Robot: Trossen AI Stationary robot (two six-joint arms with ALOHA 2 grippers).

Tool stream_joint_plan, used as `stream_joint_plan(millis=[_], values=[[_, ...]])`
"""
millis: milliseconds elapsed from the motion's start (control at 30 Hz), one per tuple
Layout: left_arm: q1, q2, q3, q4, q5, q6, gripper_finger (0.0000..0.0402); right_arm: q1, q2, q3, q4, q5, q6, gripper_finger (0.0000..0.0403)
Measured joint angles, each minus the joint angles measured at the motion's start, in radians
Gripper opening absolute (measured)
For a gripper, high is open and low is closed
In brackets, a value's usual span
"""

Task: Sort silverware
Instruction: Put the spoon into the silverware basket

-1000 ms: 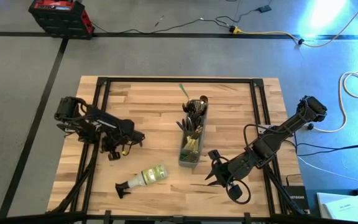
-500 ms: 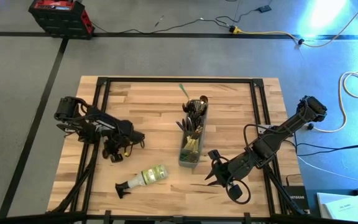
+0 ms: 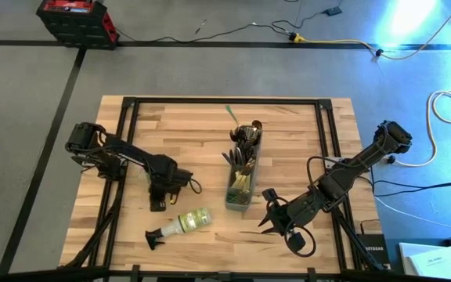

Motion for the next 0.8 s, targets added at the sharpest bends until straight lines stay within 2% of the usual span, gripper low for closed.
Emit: stream_joint_plan(millis=[133,267,533,667,800], values=[[-0.028,0.000,0.045,0.082,-0.042,0.057,0.0000,0.000,0.000,0.000,0.000,0.000,0.000,0.0076],[-0.063,0.001,0.097,0.092,-0.122,0.113,0.0000,0.000,0.000,0.000,-0.001,0.000,0.000,0.0076],[-0.117,-0.025,0.186,-0.024,-0.374,0.125,0.0000,0.000,0.000,0.000,-0.008,0.000,0.000,0.0076],[-0.146,-0.062,0.201,-0.068,-0.480,0.108,0.0000,0.000,0.000,0.000,-0.006,0.000,0.000,0.0076],[-0.179,-0.103,0.201,-0.096,-0.633,0.126,0.0000,0.000,0.000,0.000,-0.007,0.000,0.000,0.0076]])
